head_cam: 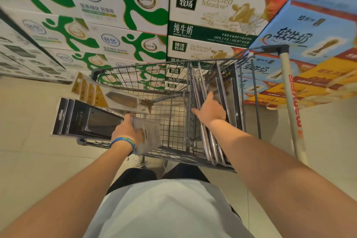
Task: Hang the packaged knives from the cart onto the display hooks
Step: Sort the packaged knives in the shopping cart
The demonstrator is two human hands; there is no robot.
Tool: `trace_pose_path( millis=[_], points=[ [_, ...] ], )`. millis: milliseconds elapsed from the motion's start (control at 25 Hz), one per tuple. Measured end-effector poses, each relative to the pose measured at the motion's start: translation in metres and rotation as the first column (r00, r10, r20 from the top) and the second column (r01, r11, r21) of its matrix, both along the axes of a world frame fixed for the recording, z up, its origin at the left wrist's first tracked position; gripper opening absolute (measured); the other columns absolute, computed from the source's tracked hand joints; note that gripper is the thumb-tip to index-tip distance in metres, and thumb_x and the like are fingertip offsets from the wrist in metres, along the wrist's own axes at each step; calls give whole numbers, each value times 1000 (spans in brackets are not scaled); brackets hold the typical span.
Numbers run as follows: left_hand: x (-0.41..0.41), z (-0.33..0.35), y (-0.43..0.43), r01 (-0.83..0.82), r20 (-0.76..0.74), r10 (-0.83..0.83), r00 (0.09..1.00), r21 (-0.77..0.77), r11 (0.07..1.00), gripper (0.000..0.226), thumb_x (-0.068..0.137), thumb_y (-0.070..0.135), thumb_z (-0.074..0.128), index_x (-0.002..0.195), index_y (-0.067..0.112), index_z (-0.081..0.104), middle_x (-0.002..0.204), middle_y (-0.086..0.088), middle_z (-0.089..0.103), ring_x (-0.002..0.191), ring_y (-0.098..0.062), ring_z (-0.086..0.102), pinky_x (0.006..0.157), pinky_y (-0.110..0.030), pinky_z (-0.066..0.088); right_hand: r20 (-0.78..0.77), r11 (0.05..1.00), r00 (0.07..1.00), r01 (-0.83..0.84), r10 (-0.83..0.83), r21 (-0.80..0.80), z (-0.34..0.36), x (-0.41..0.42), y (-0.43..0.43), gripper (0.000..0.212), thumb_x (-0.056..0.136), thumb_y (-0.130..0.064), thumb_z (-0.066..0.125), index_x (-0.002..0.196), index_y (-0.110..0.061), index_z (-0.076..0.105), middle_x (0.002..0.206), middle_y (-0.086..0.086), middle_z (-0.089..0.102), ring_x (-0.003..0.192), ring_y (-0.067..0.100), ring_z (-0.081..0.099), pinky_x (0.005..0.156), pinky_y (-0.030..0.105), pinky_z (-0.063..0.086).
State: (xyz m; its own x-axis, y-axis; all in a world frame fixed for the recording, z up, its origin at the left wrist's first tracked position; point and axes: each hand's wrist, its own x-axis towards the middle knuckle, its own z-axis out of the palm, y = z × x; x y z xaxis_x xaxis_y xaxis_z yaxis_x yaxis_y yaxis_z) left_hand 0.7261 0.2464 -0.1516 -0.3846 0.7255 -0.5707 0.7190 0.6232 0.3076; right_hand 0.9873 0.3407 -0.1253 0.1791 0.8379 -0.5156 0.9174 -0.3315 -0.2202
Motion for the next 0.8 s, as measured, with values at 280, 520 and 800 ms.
trace_pose_path(
  millis=[280,520,800],
  points=[
    [2,0,12,134,-15,-136,991,-78,988,48,95,27,57,138,30,37,93,-12,65,76,-34,61,67,-39,50,346,976,930,-178,124,127,-6,-4,27,81,79,-58,78,137,-12,48,169,16,14,150,44,21,114,57,31],
    [2,-1,12,129,-18,-130,991,-60,990,48,94,25,56,138,31,37,84,-7,62,64,-26,57,63,-35,47,51,987,998,18,-27,158,-3,23,17,60,88,-44,74,136,-13,56,162,18,28,140,41,37,105,47,44],
    [5,-4,10,115,-32,-117,993,-41,992,45,95,24,56,136,31,39,83,-6,61,59,-21,53,61,-33,44,17,992,992,125,-124,-33,7,1,63,64,93,-58,61,130,-6,60,141,15,48,115,34,59,85,38,52]
  ],
)
